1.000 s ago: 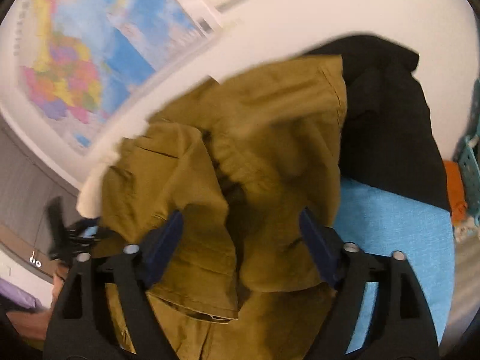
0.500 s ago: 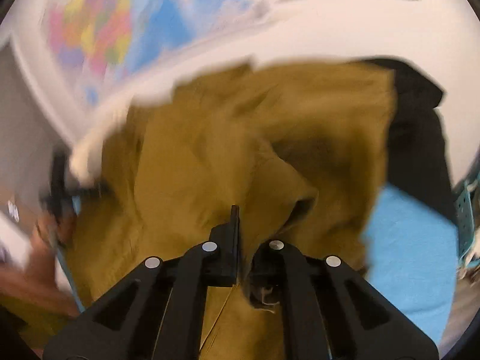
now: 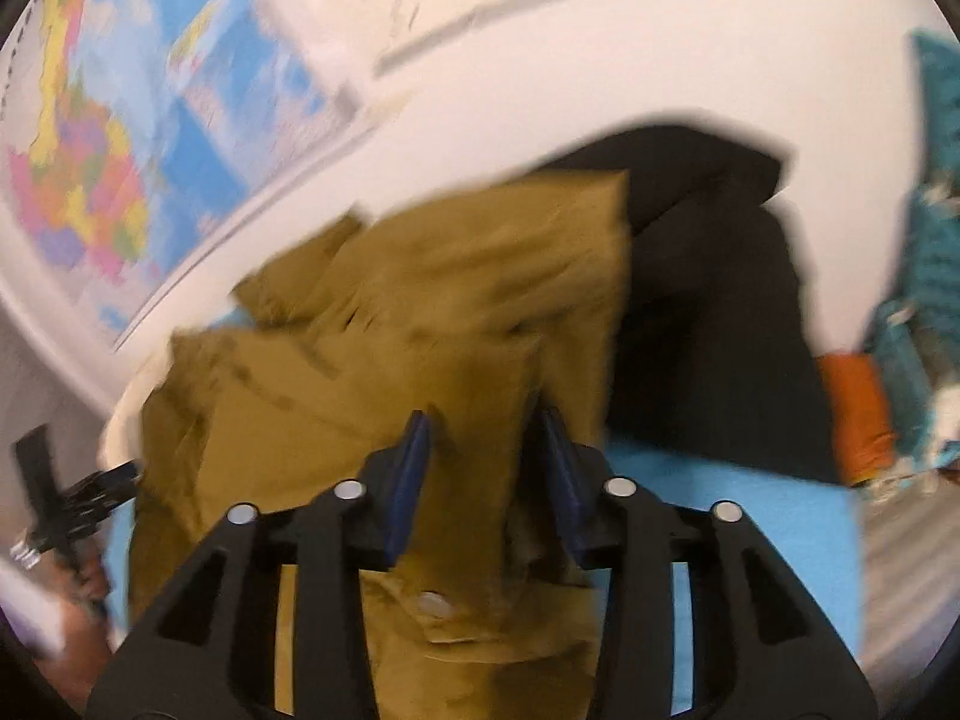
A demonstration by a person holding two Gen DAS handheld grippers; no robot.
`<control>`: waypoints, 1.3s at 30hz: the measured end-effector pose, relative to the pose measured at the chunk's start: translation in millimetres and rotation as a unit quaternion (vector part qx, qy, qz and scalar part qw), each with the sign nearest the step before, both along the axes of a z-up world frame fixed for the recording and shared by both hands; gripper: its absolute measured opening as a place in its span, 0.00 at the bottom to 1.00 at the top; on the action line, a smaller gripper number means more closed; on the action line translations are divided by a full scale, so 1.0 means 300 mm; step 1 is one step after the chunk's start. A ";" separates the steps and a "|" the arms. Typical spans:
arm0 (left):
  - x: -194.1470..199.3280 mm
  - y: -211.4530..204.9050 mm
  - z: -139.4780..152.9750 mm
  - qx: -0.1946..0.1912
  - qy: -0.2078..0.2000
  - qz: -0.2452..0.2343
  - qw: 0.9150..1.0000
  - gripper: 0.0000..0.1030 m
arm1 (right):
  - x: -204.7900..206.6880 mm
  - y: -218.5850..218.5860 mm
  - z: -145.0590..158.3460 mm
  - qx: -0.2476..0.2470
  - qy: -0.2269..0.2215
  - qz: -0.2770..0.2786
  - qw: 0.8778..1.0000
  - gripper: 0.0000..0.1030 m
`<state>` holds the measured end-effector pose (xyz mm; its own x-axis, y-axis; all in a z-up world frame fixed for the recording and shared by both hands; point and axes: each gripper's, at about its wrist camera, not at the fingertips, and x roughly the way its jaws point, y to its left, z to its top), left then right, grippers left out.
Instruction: Fold large clothes
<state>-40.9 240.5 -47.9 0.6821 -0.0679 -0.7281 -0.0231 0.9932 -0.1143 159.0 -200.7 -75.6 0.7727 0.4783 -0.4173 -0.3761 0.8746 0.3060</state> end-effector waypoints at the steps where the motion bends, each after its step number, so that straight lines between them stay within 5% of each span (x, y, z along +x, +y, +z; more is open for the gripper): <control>1: 0.031 -0.007 0.009 0.004 -0.005 0.000 1.000 0.63 | -0.024 -0.019 0.023 -0.005 -0.020 -0.001 1.000 0.40; 3: 0.105 -0.032 0.009 0.009 0.000 -0.008 1.000 0.63 | -0.103 0.066 0.071 -0.028 -0.073 0.038 0.996 0.51; 6: 0.212 -0.096 -0.017 0.011 0.013 -0.014 1.000 0.63 | -0.135 0.232 0.084 -0.091 -0.098 0.120 0.984 0.50; 12: 0.373 -0.082 -0.161 0.003 0.068 0.006 0.998 0.62 | 0.096 0.482 -0.005 -0.172 -0.053 0.144 0.973 0.35; 15: 0.401 -0.051 -0.209 -0.018 0.085 0.014 0.996 0.62 | 0.229 0.479 -0.054 -0.145 -0.007 0.144 0.979 0.28; 18: 0.397 -0.032 -0.216 -0.021 0.094 0.016 0.995 0.62 | 0.202 0.467 -0.021 -0.139 -0.004 0.140 0.980 0.28; 21: 0.360 -0.036 -0.184 -0.012 0.088 0.013 0.996 0.63 | 0.096 0.420 0.042 -0.119 -0.054 0.130 0.983 0.48; 23: 0.312 -0.031 -0.155 -0.014 0.073 0.002 0.997 0.66 | 0.035 0.389 0.061 -0.114 -0.075 0.137 0.981 0.53; 25: 0.278 -0.033 -0.144 -0.008 0.068 -0.013 0.998 0.67 | 0.001 0.398 0.041 -0.125 -0.065 0.176 0.974 0.52; 28: 0.257 -0.044 -0.177 0.018 0.080 -0.024 0.996 0.68 | 0.055 0.443 -0.033 -0.170 -0.030 0.163 0.971 0.52; 32: 0.236 -0.039 -0.192 0.017 0.074 -0.020 0.997 0.68 | 0.135 0.447 -0.102 -0.158 0.011 0.149 0.976 0.43; 35: 0.153 -0.022 -0.127 -0.007 0.046 -0.024 0.999 0.70 | 0.062 0.391 -0.044 -0.112 -0.003 0.157 0.981 0.65; 39: -0.011 0.021 -0.057 -0.016 -0.001 -0.021 1.000 0.83 | -0.079 0.232 -0.024 -0.066 -0.005 0.166 0.984 0.74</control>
<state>-44.1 246.8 -64.8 0.6793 -0.1206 -0.7239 0.0191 0.9890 -0.1468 135.2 -131.1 -82.7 0.5875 0.6476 -0.4852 -0.6506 0.7346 0.1928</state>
